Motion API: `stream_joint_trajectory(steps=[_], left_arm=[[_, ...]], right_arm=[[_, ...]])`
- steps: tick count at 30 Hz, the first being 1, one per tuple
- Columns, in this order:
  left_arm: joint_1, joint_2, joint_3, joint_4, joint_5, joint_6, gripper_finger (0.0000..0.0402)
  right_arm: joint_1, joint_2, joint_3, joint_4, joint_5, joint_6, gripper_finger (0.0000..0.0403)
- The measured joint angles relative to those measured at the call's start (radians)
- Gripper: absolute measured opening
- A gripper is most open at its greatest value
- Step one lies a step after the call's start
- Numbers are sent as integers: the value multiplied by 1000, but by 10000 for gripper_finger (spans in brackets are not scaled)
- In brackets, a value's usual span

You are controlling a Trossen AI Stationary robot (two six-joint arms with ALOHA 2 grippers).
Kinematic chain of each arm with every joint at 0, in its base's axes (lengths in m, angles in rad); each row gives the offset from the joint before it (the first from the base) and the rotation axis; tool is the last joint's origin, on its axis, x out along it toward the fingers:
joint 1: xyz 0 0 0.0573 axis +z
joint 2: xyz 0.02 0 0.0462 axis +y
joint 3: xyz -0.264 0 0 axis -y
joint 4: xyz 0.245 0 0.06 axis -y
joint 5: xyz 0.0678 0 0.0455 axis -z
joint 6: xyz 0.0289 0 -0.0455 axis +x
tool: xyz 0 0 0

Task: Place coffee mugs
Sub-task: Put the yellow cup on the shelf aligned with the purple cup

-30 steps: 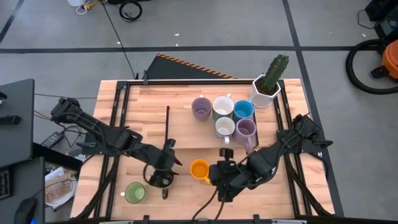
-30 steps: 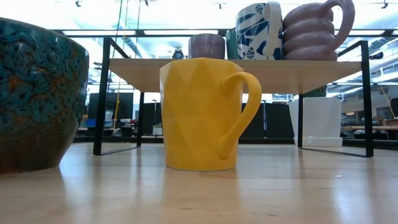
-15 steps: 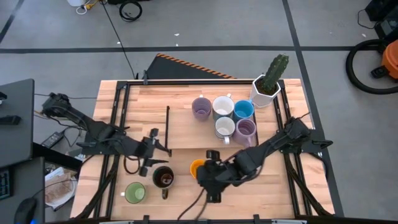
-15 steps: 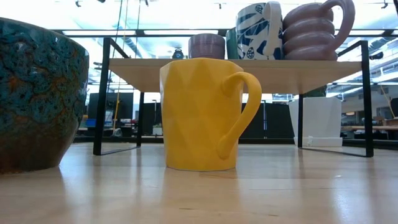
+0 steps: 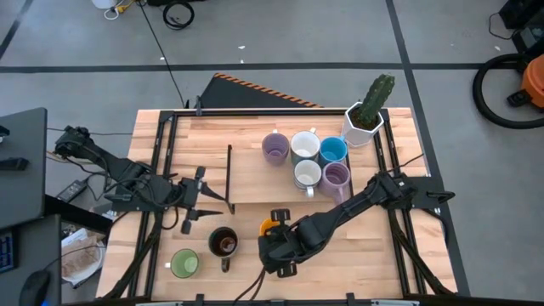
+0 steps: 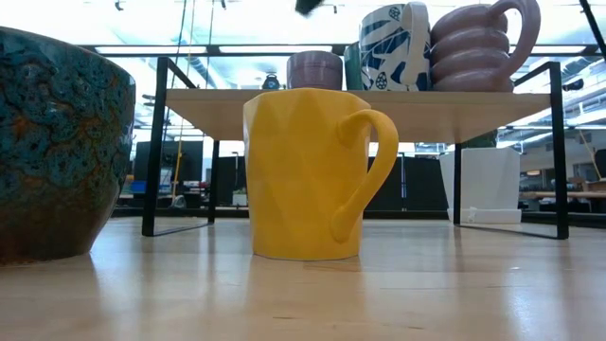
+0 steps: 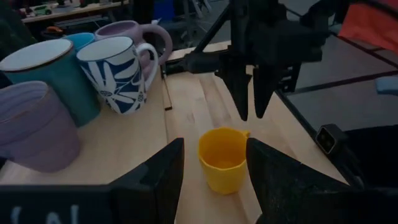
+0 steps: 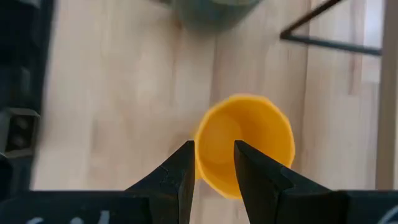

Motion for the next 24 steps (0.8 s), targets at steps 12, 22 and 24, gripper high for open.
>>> stream_joint_trajectory(steps=[12, 22, 24], left_arm=[[0, 1, 0, -1, -37, 2, 180], [0, 1, 0, -20, -37, -19, 180], [0, 1, 0, -21, -37, -19, 180]], right_arm=[[-19, 91, 1, -47, -91, -104, 177], [-52, 88, -27, -6, -145, -104, 193], [-58, 90, -35, -8, -149, -97, 184]])
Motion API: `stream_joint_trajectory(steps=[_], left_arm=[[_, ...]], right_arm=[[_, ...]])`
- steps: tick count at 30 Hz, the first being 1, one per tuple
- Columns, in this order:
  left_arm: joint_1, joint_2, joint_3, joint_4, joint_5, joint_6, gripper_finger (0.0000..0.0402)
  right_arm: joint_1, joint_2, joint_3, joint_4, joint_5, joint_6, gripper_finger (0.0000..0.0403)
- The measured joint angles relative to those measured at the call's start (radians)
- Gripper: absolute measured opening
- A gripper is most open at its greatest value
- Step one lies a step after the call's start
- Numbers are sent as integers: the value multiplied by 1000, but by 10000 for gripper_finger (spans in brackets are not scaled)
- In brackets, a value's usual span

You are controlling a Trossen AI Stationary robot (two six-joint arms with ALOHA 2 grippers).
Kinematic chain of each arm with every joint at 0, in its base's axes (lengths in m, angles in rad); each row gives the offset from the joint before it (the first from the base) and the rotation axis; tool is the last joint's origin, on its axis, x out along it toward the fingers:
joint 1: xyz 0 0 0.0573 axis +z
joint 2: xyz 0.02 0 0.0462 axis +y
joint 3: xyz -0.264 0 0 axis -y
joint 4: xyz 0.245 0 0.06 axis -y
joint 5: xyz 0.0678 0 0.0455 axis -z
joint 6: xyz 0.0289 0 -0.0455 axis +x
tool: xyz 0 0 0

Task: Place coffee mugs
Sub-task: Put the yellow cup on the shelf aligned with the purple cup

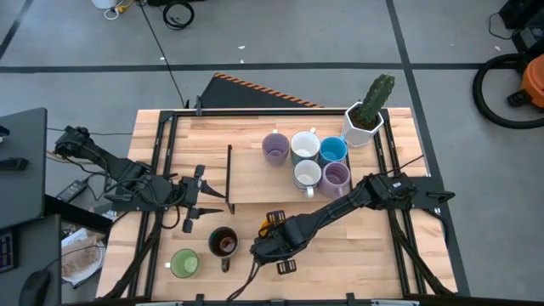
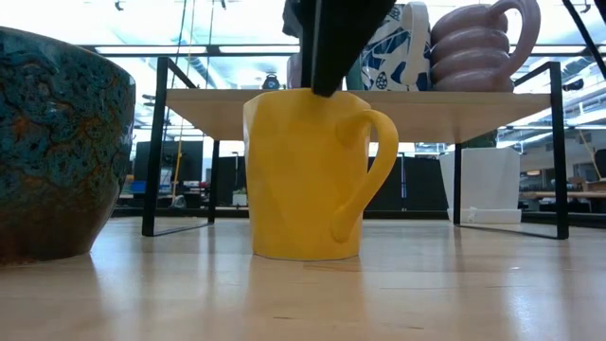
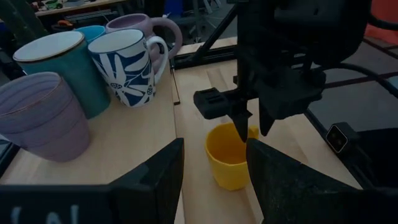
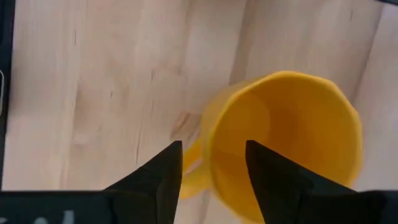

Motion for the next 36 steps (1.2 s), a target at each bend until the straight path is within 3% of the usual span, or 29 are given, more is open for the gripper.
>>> stream_joint_trajectory(steps=[5, 16, 22, 30, 36], left_arm=[[0, 0, 0, 0, 0, 0, 180], [0, 0, 0, 0, 0, 0, 180], [0, 0, 0, 0, 0, 0, 180], [0, 0, 0, 0, 0, 0, 180], [0, 0, 0, -1, 0, 1, 180]], right_arm=[[-14, -2, -37, 15, -29, 13, 145], [-18, -2, -48, 33, -59, 76, 20], [-15, -2, -12, 17, -91, 77, 20], [-12, -3, 160, -108, -78, 99, 20], [-8, -108, 140, -89, -100, 52, 20]])
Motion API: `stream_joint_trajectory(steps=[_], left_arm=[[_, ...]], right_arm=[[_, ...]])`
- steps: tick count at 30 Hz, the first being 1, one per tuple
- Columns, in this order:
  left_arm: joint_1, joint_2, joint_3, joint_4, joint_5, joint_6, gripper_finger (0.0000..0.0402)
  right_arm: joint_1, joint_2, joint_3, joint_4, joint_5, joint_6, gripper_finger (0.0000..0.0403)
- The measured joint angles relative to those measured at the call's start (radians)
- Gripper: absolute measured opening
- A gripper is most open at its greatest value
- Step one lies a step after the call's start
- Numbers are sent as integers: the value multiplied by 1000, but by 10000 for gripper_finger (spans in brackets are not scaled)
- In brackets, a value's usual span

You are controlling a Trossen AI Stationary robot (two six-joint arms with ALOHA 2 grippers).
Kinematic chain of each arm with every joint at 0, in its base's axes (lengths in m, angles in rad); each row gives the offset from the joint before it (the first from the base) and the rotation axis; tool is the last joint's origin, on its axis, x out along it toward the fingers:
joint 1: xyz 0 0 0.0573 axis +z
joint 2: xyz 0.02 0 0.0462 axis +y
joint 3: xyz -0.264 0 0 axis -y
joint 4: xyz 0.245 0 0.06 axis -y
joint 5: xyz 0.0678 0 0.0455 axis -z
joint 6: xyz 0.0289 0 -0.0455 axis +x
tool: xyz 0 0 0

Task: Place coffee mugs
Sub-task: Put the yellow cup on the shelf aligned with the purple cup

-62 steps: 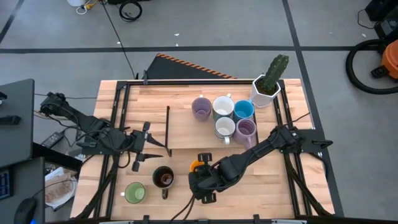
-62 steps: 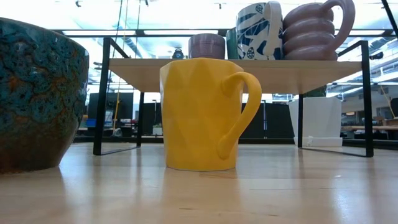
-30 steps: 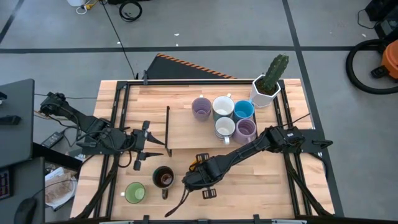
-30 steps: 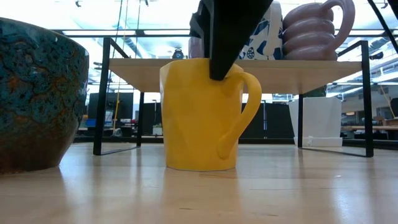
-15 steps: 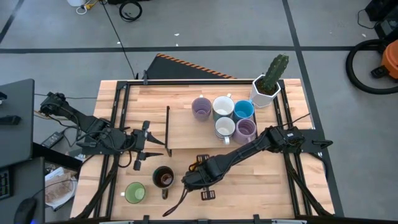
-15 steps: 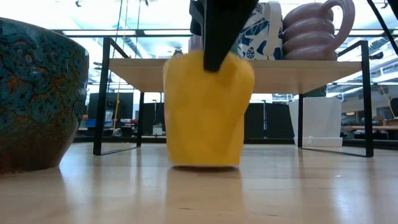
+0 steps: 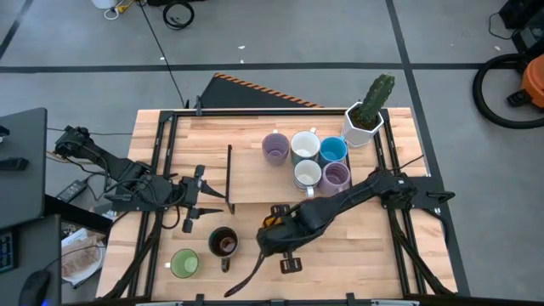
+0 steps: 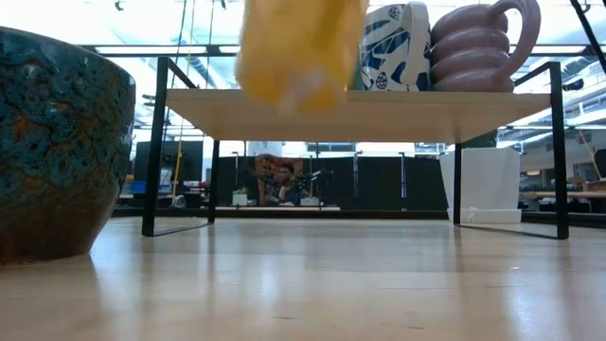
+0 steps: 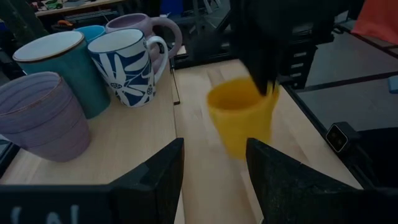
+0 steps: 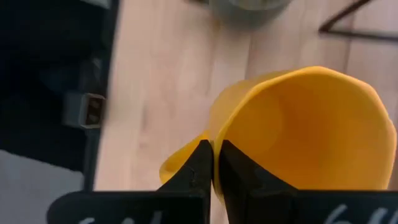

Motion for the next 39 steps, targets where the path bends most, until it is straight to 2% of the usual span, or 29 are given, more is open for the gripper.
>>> stream_joint_trajectory(steps=[3, 9, 12, 27, 39], left_arm=[[0, 0, 0, 0, 0, 0, 180], [0, 0, 0, 0, 0, 1, 180], [0, 0, 0, 0, 0, -1, 180], [0, 1, 0, 0, -75, -8, 180], [0, 1, 0, 1, -75, -10, 180]], right_arm=[[0, -57, 0, 23, 26, -6, 20], [-2, -149, 0, 15, 204, -43, 20], [-22, -169, 0, 5, 250, -66, 20], [-192, -155, -4, -88, 207, -121, 20], [-214, -156, -24, -123, 178, -93, 28]])
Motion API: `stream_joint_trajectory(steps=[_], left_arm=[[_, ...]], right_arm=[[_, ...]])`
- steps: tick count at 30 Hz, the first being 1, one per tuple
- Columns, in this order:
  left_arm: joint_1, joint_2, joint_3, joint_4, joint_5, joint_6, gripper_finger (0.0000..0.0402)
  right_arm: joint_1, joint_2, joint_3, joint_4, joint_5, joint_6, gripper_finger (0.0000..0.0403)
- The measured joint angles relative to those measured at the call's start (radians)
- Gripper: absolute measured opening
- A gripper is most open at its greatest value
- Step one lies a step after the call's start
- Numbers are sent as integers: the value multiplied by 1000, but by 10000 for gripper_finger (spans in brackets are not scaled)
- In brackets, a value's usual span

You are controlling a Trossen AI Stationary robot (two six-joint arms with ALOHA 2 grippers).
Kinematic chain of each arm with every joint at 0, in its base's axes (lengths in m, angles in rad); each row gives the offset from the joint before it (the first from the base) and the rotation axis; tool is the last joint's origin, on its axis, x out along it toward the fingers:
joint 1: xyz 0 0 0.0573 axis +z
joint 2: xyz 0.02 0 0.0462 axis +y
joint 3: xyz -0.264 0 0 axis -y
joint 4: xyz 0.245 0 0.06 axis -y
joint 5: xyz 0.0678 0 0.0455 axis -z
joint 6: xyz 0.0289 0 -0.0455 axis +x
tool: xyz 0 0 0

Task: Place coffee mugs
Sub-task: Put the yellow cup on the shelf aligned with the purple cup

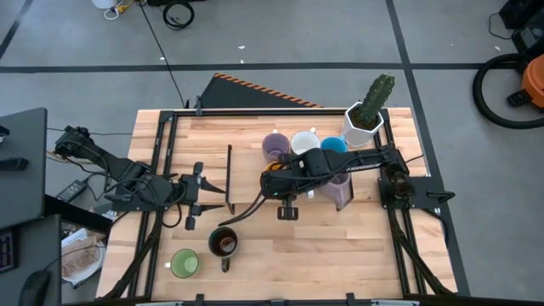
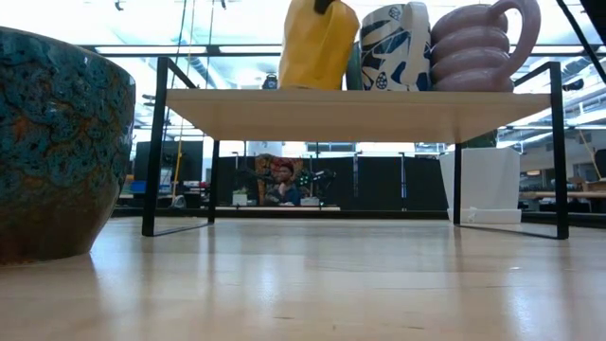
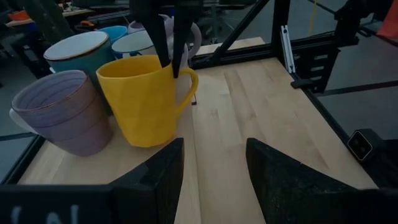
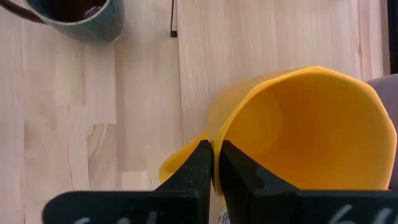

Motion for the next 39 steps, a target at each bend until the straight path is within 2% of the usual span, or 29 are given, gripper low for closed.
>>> stream_joint_trajectory(steps=[19, 22, 30, 39], left_arm=[[0, 6, 0, 9, -23, -67, 180], [9, 30, 1, 8, -54, -69, 180], [56, 133, 1, 70, -54, -68, 180], [120, 257, 0, 154, -52, -18, 180]], right_arm=[[-13, 0, 0, 28, 0, 11, 53], [-18, 0, -15, 42, 0, 12, 54], [-23, 0, -59, 63, -16, 10, 63], [-23, 0, -59, 52, 34, 20, 119]])
